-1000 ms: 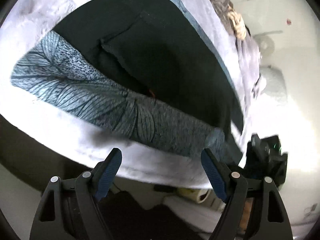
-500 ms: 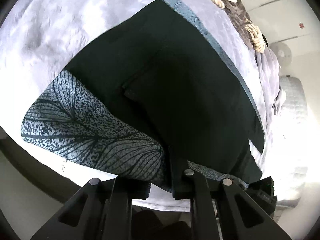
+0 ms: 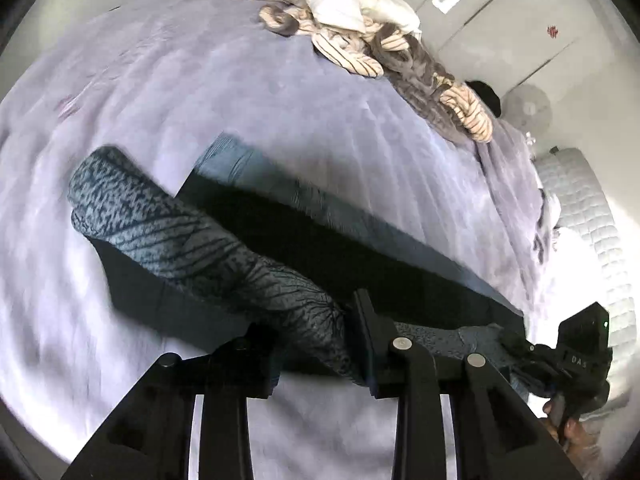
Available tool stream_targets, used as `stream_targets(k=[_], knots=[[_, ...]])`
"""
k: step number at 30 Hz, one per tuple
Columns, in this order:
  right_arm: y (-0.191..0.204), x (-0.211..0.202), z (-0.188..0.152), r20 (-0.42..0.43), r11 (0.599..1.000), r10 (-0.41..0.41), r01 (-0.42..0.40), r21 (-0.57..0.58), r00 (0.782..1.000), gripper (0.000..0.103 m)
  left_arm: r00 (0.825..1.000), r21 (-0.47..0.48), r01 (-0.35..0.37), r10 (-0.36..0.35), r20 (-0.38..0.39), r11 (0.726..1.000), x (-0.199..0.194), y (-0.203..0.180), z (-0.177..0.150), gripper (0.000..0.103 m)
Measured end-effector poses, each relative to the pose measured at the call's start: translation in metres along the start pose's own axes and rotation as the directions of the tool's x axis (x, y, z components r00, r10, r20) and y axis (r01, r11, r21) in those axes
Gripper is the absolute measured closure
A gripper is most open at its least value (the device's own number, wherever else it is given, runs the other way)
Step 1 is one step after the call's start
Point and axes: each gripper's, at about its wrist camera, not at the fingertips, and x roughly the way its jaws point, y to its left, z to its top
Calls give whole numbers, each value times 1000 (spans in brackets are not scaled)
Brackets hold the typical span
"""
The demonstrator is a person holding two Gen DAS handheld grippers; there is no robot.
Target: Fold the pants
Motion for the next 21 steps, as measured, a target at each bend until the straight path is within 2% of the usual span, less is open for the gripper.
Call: stream_targets(k=[2,5,8,11,12,13,14,15,17,18,19,21], knots=[[-11,22,32,-15,999,-29,29,12,999,94,999,46,-40,40,-13,998,31,-3,24,70],[-30,57,59,-26,996,-79,80,29,997,92,994,89,-92,97,-57,992,77,-1,47,70],[-53,89,75,-24,988,-131,132,73,991,91,991,79,-87,95,-97,993,112,12,59,70],[-58,102,81,-19,984,-159,160,76,987,82,990,71,-64,72,-121,995,116,15,65,70],[-54,102,80,-19,984,-164,165,68,986,73,990,75,-56,65,-126,996,109,13,65,70],[-49,102,78,-22,986,-160,161,54,987,54,991,86,-56,65,-116,995,98,11,65,70],[-41,99,76,-23,989,-144,144,41,989,42,993,98,-62,72,-96,993,87,10,66,67],[-31,93,70,-28,990,-137,138,28,990,28,994,109,-70,78,-74,992,76,10,66,50],[-14,86,61,-22,993,-116,116,0,993,27,996,132,-90,92,-11,987,52,10,65,37],[-7,84,55,-16,995,-98,98,-18,995,31,996,149,-92,94,-4,985,49,10,65,37],[0,83,50,-12,996,-87,87,-35,996,46,995,175,-92,97,-19,980,52,7,66,37],[9,92,46,-30,993,-101,99,-62,994,65,988,235,-130,147,-55,963,74,1,64,37]])
